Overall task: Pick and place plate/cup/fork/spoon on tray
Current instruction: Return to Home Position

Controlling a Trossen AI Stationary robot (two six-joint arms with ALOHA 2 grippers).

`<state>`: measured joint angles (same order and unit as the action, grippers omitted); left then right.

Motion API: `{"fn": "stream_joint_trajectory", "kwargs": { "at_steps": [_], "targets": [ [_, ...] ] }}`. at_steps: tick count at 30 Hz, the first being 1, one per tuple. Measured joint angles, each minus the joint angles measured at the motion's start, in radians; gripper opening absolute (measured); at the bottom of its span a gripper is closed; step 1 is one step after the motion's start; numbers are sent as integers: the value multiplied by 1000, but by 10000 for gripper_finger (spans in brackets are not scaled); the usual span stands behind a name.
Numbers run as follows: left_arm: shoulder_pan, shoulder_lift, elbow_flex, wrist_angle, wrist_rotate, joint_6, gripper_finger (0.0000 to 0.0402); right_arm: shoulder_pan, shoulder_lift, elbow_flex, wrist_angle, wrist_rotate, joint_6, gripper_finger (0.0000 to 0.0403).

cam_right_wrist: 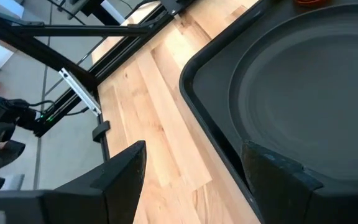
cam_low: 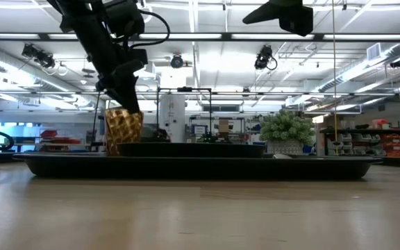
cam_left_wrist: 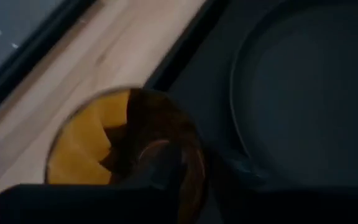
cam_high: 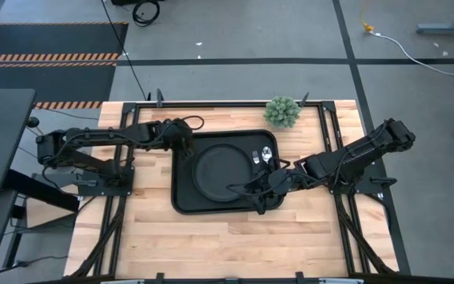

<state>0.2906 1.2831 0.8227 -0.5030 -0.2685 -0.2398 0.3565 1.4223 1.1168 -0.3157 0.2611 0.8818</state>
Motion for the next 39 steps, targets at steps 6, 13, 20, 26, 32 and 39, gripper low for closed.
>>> {"fn": "stream_joint_trajectory", "kwargs": {
  "at_steps": [6,13,20,26,32,39],
  "targets": [
    [1,0,0,49,-9,-46,146,3,0,0,-2,-5,0,268],
    [-3,-1,12,83,-8,-118,197,36,0,0,-2,-36,-27,268],
    [-35,-2,116,78,-8,-138,212,62,-6,0,-2,-47,-61,268],
    [-61,-2,196,56,-7,-134,212,62,-39,0,-1,-47,-156,268],
    [-77,-9,221,83,-7,-133,212,62,-64,0,0,-46,-299,268],
    [-77,-8,222,123,-10,-175,212,63,-51,0,12,-99,-303,268]
  ]
}}
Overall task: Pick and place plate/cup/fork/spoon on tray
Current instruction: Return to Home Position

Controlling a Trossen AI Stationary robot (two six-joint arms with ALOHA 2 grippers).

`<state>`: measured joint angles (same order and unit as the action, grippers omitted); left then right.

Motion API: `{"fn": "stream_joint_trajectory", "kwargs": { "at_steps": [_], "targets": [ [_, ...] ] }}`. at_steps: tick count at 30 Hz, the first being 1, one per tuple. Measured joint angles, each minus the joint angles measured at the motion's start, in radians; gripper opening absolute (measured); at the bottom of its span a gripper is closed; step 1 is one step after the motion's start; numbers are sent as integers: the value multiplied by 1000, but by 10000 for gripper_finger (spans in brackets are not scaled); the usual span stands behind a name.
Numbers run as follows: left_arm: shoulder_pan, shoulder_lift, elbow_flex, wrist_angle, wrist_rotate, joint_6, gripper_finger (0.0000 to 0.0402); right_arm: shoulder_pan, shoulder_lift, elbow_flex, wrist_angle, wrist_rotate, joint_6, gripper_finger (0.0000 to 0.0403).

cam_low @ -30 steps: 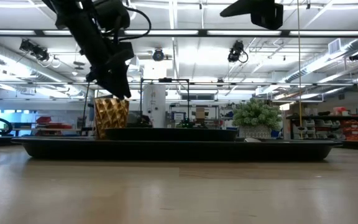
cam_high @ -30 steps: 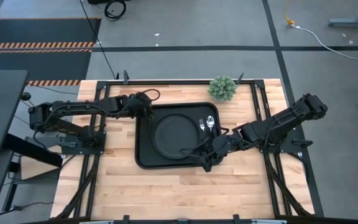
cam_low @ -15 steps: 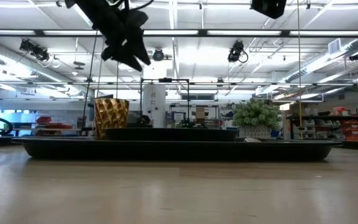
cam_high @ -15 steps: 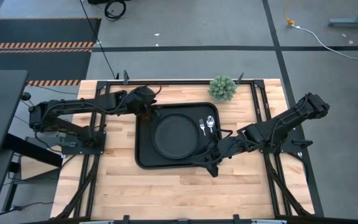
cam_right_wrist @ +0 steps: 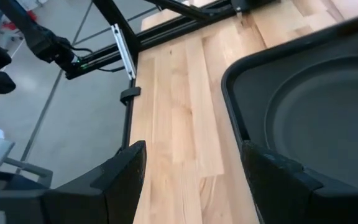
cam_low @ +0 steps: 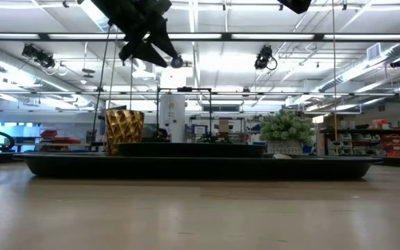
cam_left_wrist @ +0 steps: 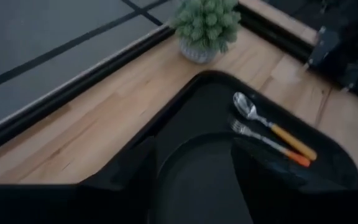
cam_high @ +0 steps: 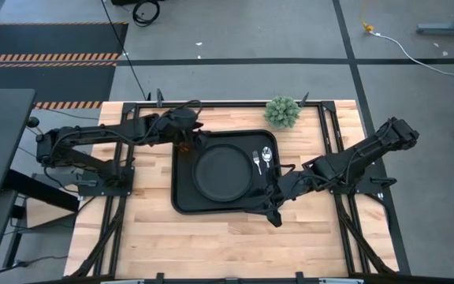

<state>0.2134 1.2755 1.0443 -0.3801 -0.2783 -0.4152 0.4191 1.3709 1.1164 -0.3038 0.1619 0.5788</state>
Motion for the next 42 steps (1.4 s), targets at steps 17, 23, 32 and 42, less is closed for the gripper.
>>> {"fn": "stream_joint_trajectory", "kwargs": {
  "at_steps": [17,23,32,42],
  "targets": [
    [-33,0,0,153,-66,55,212,-32,-90,0,34,-26,-27,268],
    [-49,-26,2,168,-66,68,212,-14,-209,0,4,35,-149,268],
    [-48,-34,0,172,-67,71,193,-1,-277,0,39,-26,-53,268],
    [-58,-34,0,283,-69,71,183,-1,-277,0,115,-26,-56,268]
  ]
}}
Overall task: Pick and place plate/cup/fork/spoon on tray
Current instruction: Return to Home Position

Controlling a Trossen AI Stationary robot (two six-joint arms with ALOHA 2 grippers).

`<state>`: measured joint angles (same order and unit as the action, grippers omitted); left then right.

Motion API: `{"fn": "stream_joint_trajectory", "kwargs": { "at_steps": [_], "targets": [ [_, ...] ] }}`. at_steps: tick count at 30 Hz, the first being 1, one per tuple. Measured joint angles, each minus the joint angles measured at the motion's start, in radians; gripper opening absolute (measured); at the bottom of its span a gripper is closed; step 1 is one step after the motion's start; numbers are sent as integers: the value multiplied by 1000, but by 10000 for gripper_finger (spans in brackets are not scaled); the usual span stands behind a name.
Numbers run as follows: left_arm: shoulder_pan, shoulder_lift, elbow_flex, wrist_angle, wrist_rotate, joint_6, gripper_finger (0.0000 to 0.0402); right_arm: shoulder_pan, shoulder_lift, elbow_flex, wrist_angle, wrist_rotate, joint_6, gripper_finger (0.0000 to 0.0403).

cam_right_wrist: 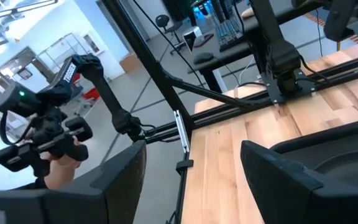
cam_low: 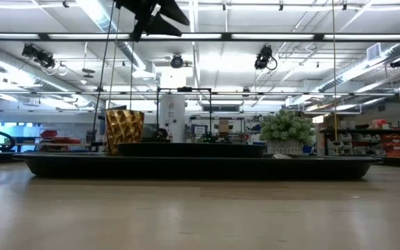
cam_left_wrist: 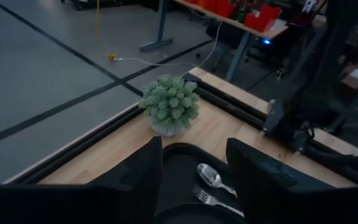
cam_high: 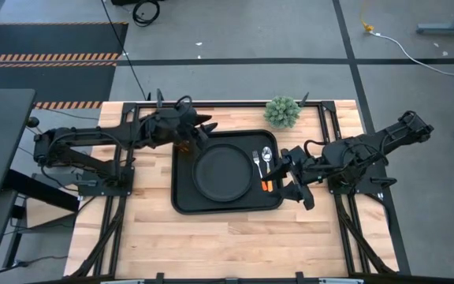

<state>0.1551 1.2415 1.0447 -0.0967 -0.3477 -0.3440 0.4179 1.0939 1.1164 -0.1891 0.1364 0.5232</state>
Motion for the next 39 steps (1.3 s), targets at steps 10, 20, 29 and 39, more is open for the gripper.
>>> {"fn": "stream_joint_trajectory", "kwargs": {
  "at_steps": [10,20,29,39],
  "targets": [
    [-82,0,0,133,-75,69,183,0,0,0,1,0,0,268],
    [-51,-6,0,240,2,91,183,0,1,0,1,0,0,268],
    [-33,-21,-1,223,-7,74,183,0,1,0,1,0,0,268],
    [33,-104,-1,191,-11,75,183,-20,1,0,170,100,-22,268]
  ]
}}
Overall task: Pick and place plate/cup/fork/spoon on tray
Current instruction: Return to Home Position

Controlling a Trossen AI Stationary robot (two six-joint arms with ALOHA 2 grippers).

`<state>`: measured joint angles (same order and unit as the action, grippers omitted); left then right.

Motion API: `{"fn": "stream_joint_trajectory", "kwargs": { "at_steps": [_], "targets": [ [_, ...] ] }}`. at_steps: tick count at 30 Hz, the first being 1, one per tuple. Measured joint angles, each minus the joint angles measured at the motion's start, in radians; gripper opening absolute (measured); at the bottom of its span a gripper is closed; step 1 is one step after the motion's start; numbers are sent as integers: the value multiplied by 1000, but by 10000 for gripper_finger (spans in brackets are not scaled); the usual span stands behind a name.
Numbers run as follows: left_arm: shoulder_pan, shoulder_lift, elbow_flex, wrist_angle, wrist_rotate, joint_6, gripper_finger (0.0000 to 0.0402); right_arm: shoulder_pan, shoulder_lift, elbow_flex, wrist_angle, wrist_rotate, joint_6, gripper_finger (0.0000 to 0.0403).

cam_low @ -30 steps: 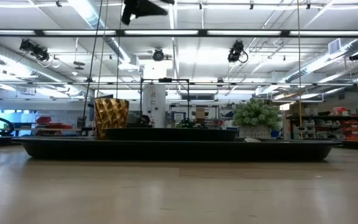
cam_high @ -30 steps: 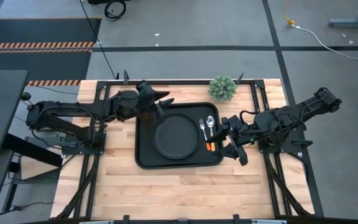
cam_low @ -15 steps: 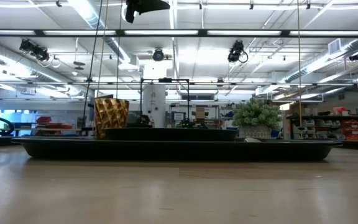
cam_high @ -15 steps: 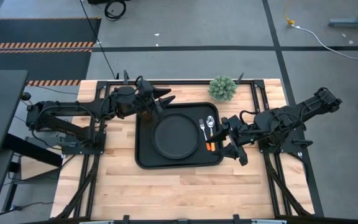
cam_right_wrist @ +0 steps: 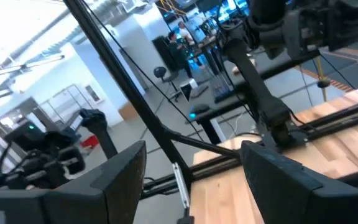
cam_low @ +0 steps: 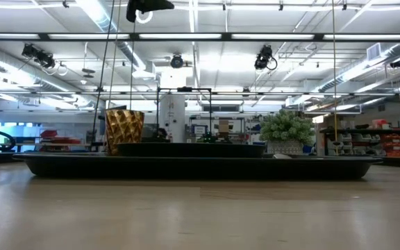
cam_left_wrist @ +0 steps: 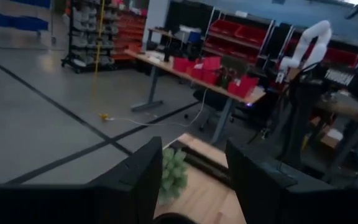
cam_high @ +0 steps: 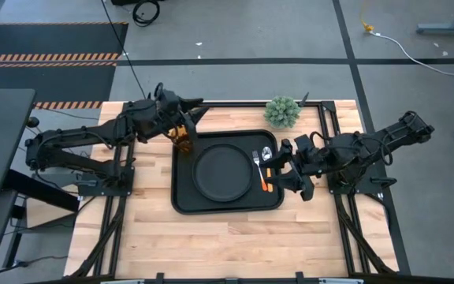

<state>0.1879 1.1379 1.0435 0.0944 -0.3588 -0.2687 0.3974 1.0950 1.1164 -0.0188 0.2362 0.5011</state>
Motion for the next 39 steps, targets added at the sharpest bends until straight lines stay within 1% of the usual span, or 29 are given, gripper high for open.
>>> {"fn": "stream_joint_trajectory", "kwargs": {
  "at_steps": [5,12,14,17,19,23,25,29,31,33,35,37,39],
  "targets": [
    [6,-9,0,-75,-1,-6,183,-1,0,0,35,-2,0,268],
    [5,-5,0,-129,1,-34,183,-8,-2,0,45,-13,-15,268],
    [5,-6,0,-133,0,-34,183,-13,-7,0,39,-68,-7,268],
    [5,-5,0,-139,0,-34,183,-37,-18,0,39,-204,-45,268],
    [3,-6,0,-160,4,-36,183,-41,-30,0,29,-238,-56,268],
    [-6,-5,0,-251,70,-115,183,-41,-68,0,-12,-237,-116,268],
    [-6,-6,0,-282,98,-118,183,-40,-90,0,-53,-226,-137,268],
    [-6,-6,0,-331,101,-105,183,-39,-124,0,-151,-167,-141,268],
    [-8,-7,0,-334,101,-98,183,-46,-137,0,-213,-133,-109,268],
    [-22,-7,0,-340,101,-78,183,-68,-141,0,-276,-93,-89,268],
    [-43,-7,0,-341,101,-59,183,-97,-138,-4,-317,-75,-77,268],
    [-67,-7,0,-341,102,-52,183,-142,-134,-29,-296,-111,-75,268],
    [-87,-6,0,-341,96,-50,183,-200,-134,-74,-243,-210,-67,268]
  ]
}}
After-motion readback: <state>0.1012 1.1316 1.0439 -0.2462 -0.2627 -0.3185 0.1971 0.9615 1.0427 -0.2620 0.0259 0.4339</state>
